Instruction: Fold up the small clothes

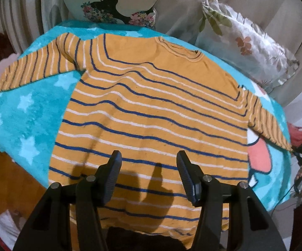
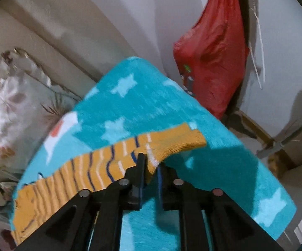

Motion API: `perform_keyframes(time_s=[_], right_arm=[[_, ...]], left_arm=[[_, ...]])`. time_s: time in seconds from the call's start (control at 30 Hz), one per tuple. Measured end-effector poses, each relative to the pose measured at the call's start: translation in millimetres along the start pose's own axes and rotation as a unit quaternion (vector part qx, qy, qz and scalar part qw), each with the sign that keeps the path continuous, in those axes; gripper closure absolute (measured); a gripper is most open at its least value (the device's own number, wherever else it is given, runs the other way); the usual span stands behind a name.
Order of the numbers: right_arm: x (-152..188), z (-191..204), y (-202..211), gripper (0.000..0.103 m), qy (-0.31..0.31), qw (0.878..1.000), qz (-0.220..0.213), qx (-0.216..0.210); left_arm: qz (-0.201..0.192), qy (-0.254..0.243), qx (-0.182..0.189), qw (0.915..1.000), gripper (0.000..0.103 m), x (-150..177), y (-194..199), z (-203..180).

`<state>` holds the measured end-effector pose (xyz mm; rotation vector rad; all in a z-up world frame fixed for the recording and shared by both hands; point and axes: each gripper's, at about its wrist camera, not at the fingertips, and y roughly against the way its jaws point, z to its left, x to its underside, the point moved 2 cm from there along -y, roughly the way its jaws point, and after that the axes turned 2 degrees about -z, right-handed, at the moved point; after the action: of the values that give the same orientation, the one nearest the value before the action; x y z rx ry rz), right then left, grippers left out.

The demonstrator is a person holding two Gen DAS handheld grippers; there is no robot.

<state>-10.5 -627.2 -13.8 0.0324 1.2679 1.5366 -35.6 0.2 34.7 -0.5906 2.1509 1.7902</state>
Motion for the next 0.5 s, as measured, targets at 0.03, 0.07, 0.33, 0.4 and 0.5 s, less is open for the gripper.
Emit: perform_keyframes(time_s=[0.03,0.07,0.33,0.4,0.5], right_arm=[[5.3,-4.4,0.0,0.09,-0.002,1.0,0.002,0.004],[9.0,-6.2,0.4,0.089,-0.001,1.0,0.003,0.007],[39.1,16.1,45.3,0.086,0.033,0.999,-0.025,0.009],[52.7,34.4,60.6,0.083,0.045,0.998,-0.031,-0.007],[80.2,78.5,78.4,0.073,0.09,0.995,-0.037,-0.026]], left_arm=[[-0.001,-0.002,-0.009,1.0,0.044,-0.1,0.4,1.3],[-0.003,-0.001,-0.017,0.9999,0.04,-0.4,1.0,3.7],[-0.011,0.015,-0.036,0.9992,0.039,-15.4,-5.8,40.4],[-0.013,0.029,-0.043,0.9986,0.039,-22.9,-10.5,59.9],[-0.01,0.061,-0.044,0.9971,0.039,-31.9,-17.5,97.6]])
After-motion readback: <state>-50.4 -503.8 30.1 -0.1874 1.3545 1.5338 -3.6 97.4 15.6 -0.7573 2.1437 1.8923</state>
